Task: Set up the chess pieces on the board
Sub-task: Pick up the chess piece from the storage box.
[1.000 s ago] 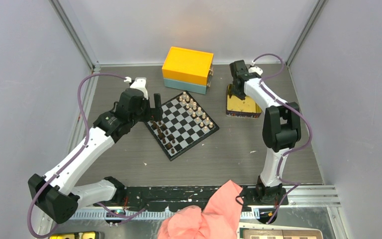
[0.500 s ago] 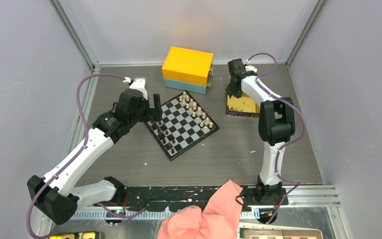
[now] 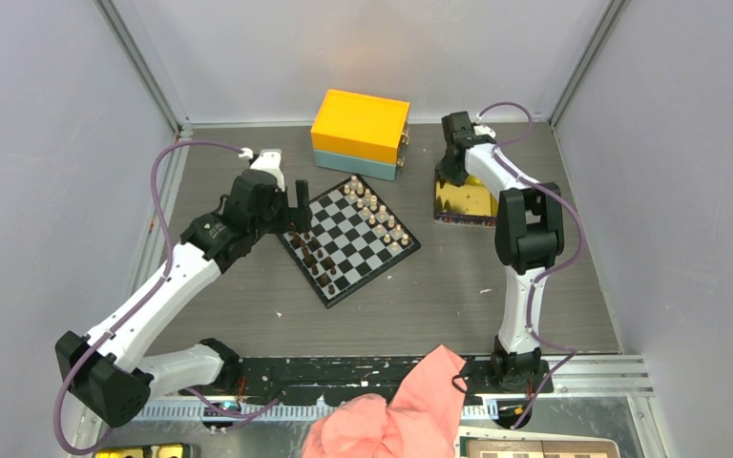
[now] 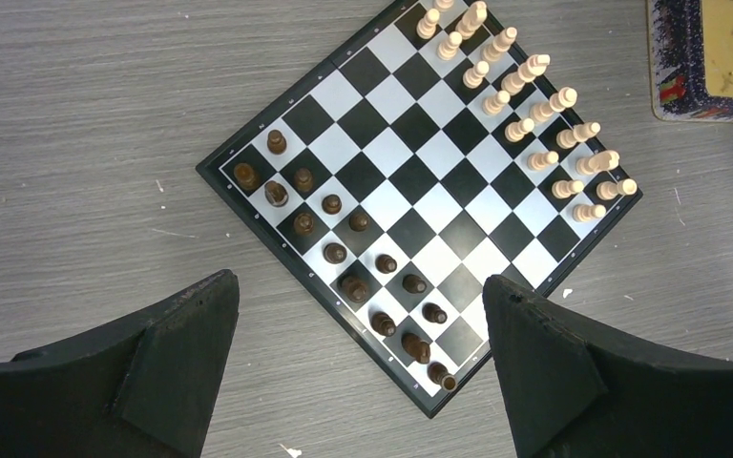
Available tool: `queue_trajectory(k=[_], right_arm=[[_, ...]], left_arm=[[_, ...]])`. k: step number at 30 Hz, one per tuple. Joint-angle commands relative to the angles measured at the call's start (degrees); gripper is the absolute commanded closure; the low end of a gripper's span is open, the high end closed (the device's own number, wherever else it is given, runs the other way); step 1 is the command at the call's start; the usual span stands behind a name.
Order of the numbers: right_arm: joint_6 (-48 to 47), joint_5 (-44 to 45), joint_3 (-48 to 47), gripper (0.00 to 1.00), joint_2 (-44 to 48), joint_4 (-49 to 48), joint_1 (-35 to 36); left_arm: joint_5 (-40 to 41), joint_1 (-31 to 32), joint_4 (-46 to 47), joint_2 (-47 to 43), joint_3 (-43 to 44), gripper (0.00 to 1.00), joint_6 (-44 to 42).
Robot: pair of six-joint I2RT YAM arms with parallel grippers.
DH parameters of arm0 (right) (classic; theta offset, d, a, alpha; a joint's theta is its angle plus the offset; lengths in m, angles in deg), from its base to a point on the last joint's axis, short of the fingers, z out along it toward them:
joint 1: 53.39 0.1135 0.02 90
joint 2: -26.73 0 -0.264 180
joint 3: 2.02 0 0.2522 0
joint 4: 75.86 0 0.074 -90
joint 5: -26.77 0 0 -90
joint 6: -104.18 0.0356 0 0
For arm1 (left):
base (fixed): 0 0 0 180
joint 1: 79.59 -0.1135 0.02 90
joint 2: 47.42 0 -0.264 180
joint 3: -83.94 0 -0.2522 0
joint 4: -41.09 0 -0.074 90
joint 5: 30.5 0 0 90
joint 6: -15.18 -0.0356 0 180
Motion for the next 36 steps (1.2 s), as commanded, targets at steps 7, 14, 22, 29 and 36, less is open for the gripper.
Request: queue_trajectory(k=[7,14,22,29,36], right_arm=[[-0.5,-2.5,-3.0,0.63,-1.7,-3.8,-1.3],[-0.2,-3.8,-3.7,0.63,-3.1,-5.3,-1.7],[-0.2,-4.5,-5.6,0.63,-4.7,-5.3,-2.0],[-0.1,-4.7,-6.1,0.63,-5.6,-5.3,-2.1],[-0.1,-5.0,-6.5,0.65,-6.8,-5.6,-2.2]], left_arm=[[1.1,0.2,2.2,0.8,2.0,0.01,0.2],[1.1,0.3,2.2,2.0,2.6,0.02,0.2],[1.0,0.3,2.5,3.2,3.1,0.02,0.0],[0.9,0.3,2.9,3.9,3.2,0.02,-0.4],[0.9,0.3,3.2,4.8,3.1,0.02,-0.9]])
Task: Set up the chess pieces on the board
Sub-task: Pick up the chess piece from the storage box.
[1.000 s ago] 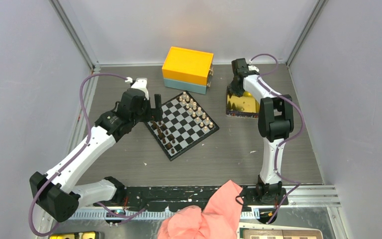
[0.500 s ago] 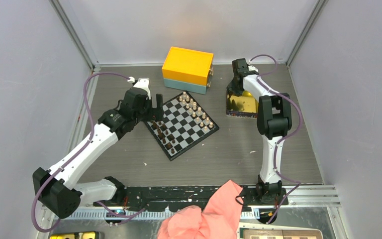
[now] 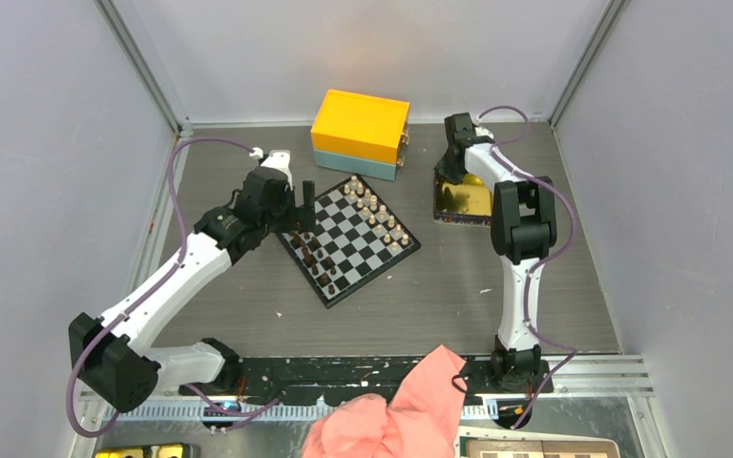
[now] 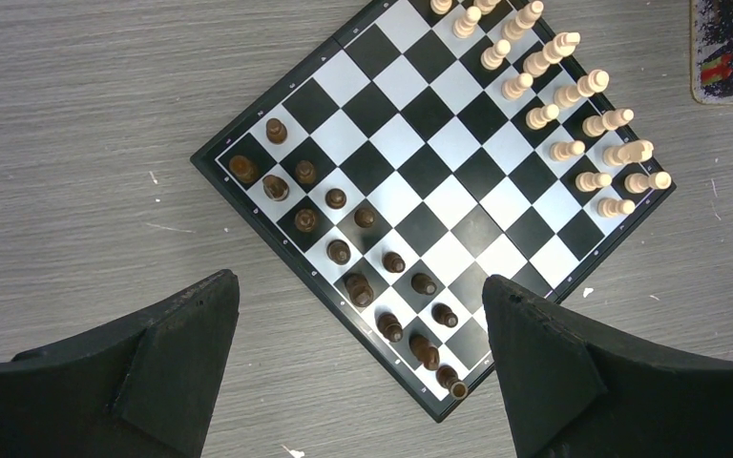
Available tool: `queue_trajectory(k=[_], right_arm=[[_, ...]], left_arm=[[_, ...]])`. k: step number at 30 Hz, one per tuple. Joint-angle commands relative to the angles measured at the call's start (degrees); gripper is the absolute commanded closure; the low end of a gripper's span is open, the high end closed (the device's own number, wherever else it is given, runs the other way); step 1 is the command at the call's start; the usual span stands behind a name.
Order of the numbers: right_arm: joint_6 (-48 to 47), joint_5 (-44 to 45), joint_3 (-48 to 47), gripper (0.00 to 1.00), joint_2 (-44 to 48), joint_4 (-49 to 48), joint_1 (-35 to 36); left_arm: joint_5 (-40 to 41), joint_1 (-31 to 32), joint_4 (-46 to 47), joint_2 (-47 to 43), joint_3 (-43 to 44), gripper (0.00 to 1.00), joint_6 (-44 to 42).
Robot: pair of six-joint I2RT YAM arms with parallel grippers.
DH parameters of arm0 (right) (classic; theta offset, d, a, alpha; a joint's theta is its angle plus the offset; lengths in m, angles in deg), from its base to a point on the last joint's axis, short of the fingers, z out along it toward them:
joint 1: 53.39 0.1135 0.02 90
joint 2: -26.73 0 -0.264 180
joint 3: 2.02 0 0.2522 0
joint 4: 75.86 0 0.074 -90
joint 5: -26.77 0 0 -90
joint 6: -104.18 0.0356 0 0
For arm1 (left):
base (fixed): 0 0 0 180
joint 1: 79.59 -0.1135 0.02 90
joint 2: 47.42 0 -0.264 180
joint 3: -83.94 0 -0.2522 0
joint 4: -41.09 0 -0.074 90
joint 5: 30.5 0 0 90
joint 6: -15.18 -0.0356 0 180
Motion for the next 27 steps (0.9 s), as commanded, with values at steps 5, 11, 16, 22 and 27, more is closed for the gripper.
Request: queue_trajectory(k=[5,11,16,22,27], right_arm=[[0.1,-0.6,-2.8,0.72,-0.9,-1.8,-0.3],[0.3,-0.6,-2.4,0.92,-0.6,-1.8,-0.3],[-0.3,0.3,-1.7,0.99,1.3,-1.8,-0.3],[-1.1,1.3,0.4,0.99,5.4,-2.5,-0.3],[-2.6,2.7,1.9,0.99,9.8,-2.6,-0.4]], left_arm=[[0.6,0.3,3.2,0.7,2.6,0.02,-1.3],[0.4,0.2,3.5,0.8,2.4,0.02,-1.6],[0.4,0.2,3.6,0.5,2.4,0.02,-1.7],[0.1,0.2,3.8,-0.5,2.1,0.02,-1.6],[0.1,0.2,4.0,-1.9,1.6,0.02,-1.4]])
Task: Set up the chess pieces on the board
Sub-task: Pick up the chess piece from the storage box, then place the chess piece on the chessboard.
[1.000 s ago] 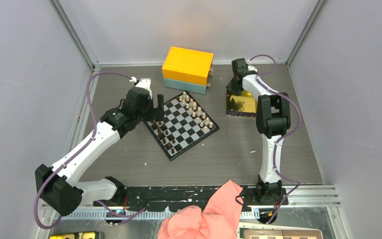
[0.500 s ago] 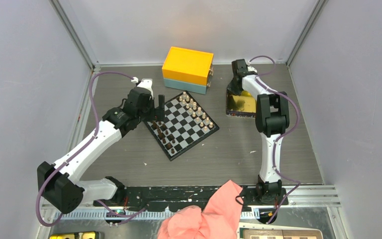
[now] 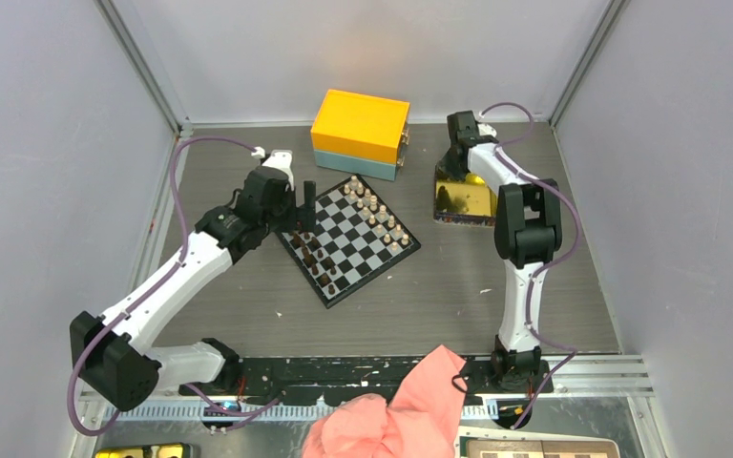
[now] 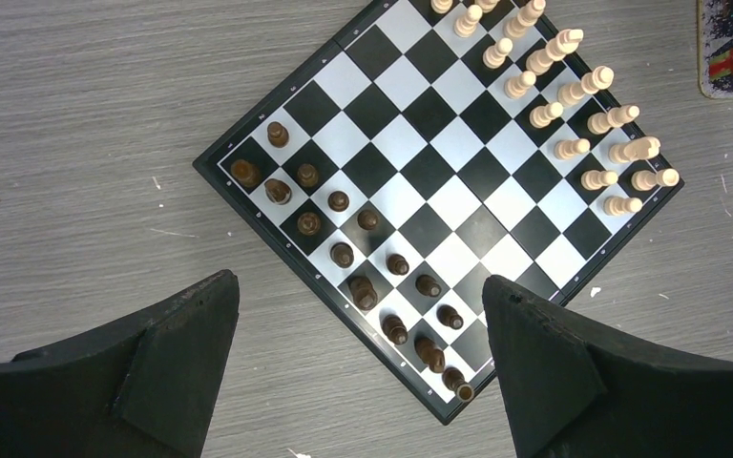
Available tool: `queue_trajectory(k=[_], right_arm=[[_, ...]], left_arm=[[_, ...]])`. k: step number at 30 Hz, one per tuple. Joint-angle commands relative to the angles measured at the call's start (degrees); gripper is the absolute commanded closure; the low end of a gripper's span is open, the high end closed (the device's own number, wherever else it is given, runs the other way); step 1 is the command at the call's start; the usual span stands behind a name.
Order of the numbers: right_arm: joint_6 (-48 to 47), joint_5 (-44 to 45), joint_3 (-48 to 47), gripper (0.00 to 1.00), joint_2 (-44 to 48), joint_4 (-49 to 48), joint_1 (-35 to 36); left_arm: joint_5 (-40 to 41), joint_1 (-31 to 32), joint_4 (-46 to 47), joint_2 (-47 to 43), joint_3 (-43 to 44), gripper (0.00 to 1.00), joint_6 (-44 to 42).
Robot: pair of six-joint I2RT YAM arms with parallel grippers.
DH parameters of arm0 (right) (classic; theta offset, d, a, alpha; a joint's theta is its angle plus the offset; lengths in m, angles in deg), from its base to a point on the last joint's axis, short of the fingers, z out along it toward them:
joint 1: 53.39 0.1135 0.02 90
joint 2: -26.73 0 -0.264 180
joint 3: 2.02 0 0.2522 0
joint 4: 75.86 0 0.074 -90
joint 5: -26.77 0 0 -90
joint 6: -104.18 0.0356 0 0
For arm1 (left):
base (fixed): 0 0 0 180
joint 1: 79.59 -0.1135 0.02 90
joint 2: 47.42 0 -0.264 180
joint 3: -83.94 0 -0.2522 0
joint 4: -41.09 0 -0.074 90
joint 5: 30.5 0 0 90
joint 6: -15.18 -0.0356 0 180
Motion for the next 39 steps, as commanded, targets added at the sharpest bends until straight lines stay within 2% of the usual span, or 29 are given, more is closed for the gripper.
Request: queue_trajectory(k=[1,9,13,20,29,34,39], right_arm=[[-2.3,2.7,0.3,0.99,8.8,-1.6,-0.1],[-5.1,2.3,2.6,0.99,14.4,-0.4,0.8],[-9.0,1.9,1.6,0.99,16.8,3.1,5.0],[-13.4,5.0,4.1,0.99,21.0,8.5,19.9],[-10.9,10.5,9.0,0.99,23.3,10.6,37.6],[-8.6,12.2,10.0,0.99,21.7,11.1,45.2],[-7.3,12.7,9.5,0.99,18.9,11.4,49.5]], left_arm=[[0.2,0.2,3.7,-3.0,1.4,0.02,-0.1],[0.3,0.2,3.4,-6.6,-0.3,0.02,0.0],[1.1,0.2,2.5,-9.4,-1.2,0.02,0.1],[2.6,0.2,-0.8,-15.4,-2.6,0.01,0.1],[4.8,0.2,-6.3,-24.6,-4.9,0.02,0.6],[6.1,0.2,-8.9,-28.7,-5.6,0.01,0.6],[6.8,0.2,-10.8,-31.1,-5.6,0.01,0.2]])
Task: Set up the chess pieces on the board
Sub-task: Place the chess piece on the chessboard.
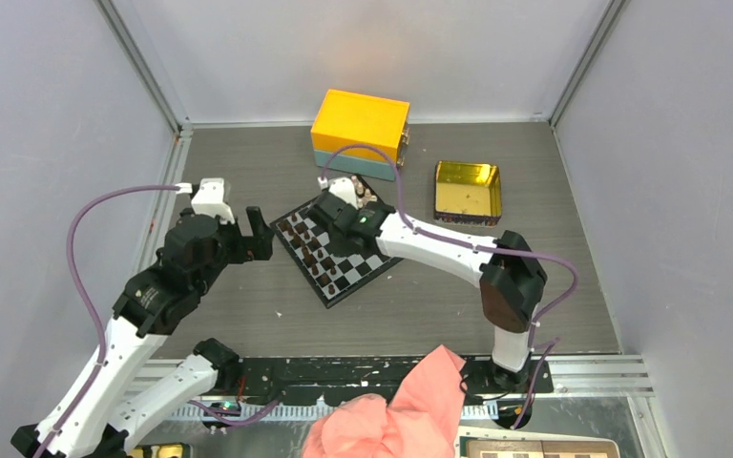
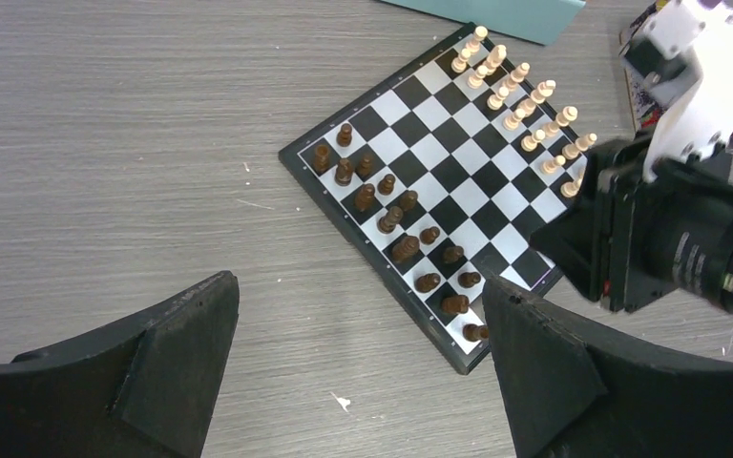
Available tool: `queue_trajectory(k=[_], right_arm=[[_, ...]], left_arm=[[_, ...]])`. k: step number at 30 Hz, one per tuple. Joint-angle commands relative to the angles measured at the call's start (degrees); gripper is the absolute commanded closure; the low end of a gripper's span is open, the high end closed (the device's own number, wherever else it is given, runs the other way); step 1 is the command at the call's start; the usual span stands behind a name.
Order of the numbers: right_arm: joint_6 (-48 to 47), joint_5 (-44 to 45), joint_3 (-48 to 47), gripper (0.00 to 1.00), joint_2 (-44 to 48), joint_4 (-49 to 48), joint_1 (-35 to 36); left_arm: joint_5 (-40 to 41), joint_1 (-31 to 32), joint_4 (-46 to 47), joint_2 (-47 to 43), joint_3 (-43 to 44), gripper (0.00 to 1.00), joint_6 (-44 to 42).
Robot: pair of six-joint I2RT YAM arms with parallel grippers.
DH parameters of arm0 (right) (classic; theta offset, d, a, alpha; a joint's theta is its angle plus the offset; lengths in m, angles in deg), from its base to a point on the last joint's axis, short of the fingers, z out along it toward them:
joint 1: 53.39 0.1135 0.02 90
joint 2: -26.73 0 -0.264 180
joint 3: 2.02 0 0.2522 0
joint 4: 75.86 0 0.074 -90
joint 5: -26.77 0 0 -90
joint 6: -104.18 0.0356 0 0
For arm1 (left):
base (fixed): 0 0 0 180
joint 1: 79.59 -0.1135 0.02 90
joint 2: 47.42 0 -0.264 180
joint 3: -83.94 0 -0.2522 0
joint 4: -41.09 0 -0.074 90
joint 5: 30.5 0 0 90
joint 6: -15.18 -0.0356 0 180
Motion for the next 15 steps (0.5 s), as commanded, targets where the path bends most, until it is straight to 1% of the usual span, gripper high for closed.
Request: queue_trajectory(k=[1,7,15], right_arm=[[2.3,2.4,-0.9,0.99,-1.3,-0.1,3.1],[3.2,2.1,-1.6,0.99,-4.6,0.1,5.3],[3.7,1.0,-1.1,0.99,-6.4,0.0,6.4]], left_arm=[[1.8,0.2,-1.8,-2.0,0.3,0.02,0.0],[2.2,0.2,-2.9,-3.3,0.2,0.02,-0.1],[2.3,0.2,-3.0,-3.3,0.0,0.01,-0.5]])
